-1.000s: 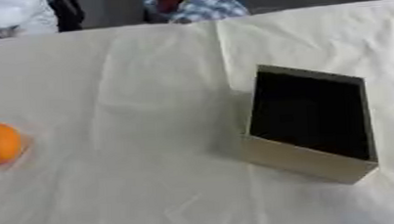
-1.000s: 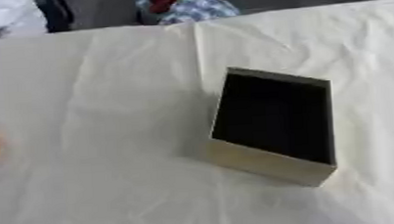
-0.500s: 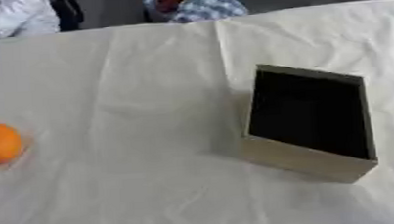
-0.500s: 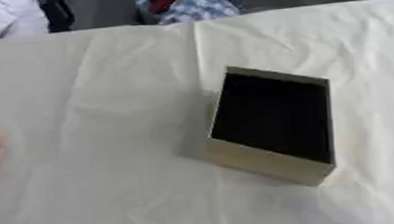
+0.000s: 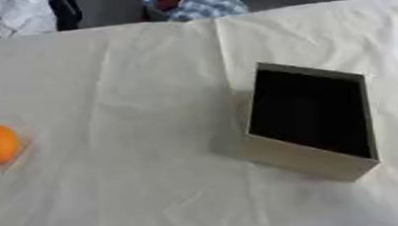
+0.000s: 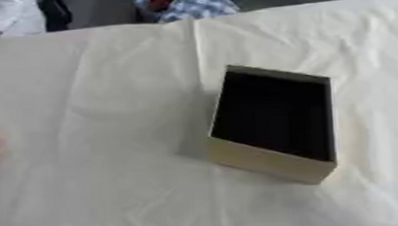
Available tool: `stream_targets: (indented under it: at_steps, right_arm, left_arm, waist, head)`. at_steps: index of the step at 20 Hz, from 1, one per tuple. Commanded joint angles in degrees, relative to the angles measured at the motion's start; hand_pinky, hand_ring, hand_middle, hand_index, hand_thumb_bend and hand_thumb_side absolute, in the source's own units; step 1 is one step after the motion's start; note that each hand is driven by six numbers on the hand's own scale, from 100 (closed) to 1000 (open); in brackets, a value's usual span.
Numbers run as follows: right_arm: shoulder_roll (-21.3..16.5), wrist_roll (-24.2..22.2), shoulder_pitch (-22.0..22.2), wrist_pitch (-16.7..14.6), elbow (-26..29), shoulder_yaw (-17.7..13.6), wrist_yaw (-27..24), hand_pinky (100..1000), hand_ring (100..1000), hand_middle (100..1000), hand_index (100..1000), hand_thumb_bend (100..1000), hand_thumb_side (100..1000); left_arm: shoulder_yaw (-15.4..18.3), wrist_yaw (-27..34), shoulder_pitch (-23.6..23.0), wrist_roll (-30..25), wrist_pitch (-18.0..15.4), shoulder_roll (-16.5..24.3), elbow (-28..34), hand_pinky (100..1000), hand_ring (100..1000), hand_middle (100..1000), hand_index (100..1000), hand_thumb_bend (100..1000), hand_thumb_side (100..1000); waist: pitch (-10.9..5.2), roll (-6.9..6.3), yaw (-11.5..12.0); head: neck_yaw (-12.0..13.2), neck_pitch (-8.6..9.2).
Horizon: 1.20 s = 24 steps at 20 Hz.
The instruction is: Pick up objects on the table and place them in the box.
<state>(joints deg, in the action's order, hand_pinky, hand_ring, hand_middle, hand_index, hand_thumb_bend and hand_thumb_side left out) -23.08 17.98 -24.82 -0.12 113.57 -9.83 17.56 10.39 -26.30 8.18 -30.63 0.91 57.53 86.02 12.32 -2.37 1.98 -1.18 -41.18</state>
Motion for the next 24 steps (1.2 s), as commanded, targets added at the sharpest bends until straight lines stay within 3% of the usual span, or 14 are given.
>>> stream_targets:
  at_steps: [1,7,15,24]
  right_arm:
    - [-1.65,-0.24,-0.92,-0.03,1.02,-0.06,-0.11,587,686,579,775,100,805]
    - [-1.57,-0.27,-0.89,-0.07,1.02,-0.03,-0.15,587,686,579,775,100,805]
    - [-1.50,-0.28,-0.91,-0.12,1.02,0.03,-0.29,587,687,579,775,100,805]
    - [-1.23,-0.28,-1.04,-0.22,1.02,0.12,-0.47,587,687,579,774,100,805]
  left_arm:
    - [-0.30,-0.05,1.10,-0.75,-0.47,3.46,0.01,860,902,872,892,591,156]
    - [-1.17,-0.62,2.31,-0.77,-1.12,3.49,0.45,860,905,877,896,583,178]
    - [-2.90,-1.74,3.60,-2.51,-2.32,3.84,0.97,861,912,884,896,585,133]
    - [-6.38,-4.16,5.49,-4.75,-2.71,3.86,-1.09,851,917,881,891,501,100]
  waist:
    - [-0.75,-0.10,-0.05]
    - [-0.83,-0.19,-0.13]
    - [-0.82,-0.23,-0.37]
    - [-0.62,-0.27,-0.96]
  head:
    - [0.32,0.20]
    - [3.60,0.04]
    - [4.02,0.26]
    - [4.49,0.34]
